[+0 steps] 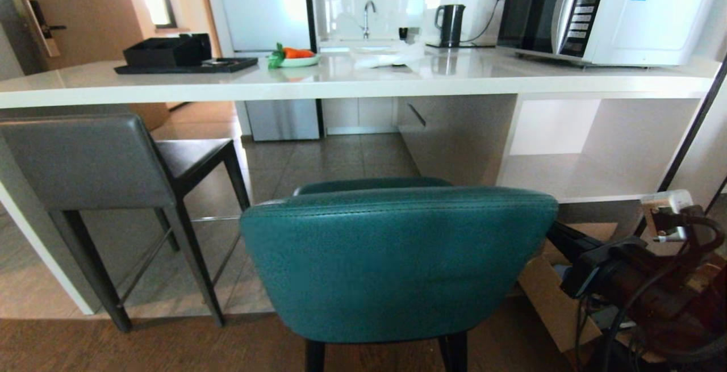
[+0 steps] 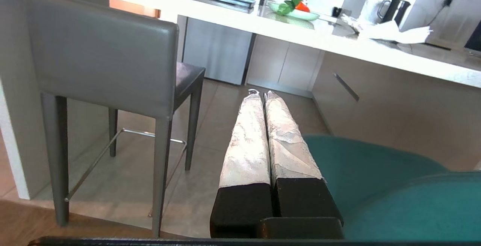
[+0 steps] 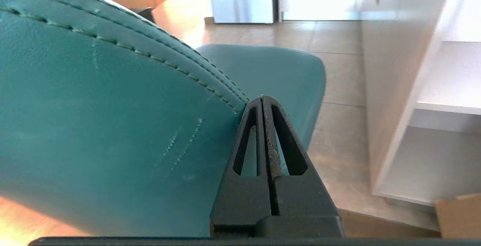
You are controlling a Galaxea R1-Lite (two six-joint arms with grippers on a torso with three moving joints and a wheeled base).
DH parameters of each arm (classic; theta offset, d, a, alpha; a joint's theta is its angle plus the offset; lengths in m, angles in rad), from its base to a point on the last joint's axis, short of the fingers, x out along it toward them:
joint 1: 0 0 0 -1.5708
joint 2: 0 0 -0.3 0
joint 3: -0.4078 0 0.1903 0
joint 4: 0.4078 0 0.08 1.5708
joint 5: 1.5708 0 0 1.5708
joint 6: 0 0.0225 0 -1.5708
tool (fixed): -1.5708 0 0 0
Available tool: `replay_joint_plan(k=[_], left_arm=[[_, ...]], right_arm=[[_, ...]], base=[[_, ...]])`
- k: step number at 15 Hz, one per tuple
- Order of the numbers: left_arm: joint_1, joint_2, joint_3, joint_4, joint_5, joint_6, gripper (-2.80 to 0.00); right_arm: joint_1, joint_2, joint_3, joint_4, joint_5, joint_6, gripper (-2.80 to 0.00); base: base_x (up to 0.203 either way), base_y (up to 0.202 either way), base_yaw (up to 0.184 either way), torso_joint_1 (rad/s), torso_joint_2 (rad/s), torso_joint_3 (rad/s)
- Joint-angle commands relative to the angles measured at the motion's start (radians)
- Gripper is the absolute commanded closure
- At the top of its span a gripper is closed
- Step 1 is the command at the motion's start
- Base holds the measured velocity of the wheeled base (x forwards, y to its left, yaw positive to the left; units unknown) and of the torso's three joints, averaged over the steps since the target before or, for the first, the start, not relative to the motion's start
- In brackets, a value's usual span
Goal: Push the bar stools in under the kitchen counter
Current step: Pull the gray chair out from under the dining table
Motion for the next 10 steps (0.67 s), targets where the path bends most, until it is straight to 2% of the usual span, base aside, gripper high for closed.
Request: replay_joint_plan(k=[1,4,8,10], left_arm=[[0.003,-0.008,-0.002,-0.003,0.002,-0.001,0.00],[0.003,-0.017,-0.006,0.001,0.002,-0.001,0.00],[0.003,-0.110,-0.057,0.137,-0.010,-0.001,0.00],[0.017,-0.156,-0.082,0.199,-0.015,-0.001,0.00]], right_arm=[[0.009,-0.012,0.008,-0.010,-0.003,0.002,0.00],[0.002,-0.029,0.007,-0.010,-0.005,0.002,0.00],[-0.049,-0.122,0.005,-0.010,-0.004,-0.011,0.00],[-0.066,-0.253,0.002,0.058,-0.004,-0.025,0.00]], base=[[0.000,0.000,0.000,0.000,0.00,0.000],[0.000,0.000,0.000,0.000,0.00,0.000],[0.000,0.000,0.000,0.000,0.00,0.000],[0.000,0.000,0.000,0.000,0.00,0.000]])
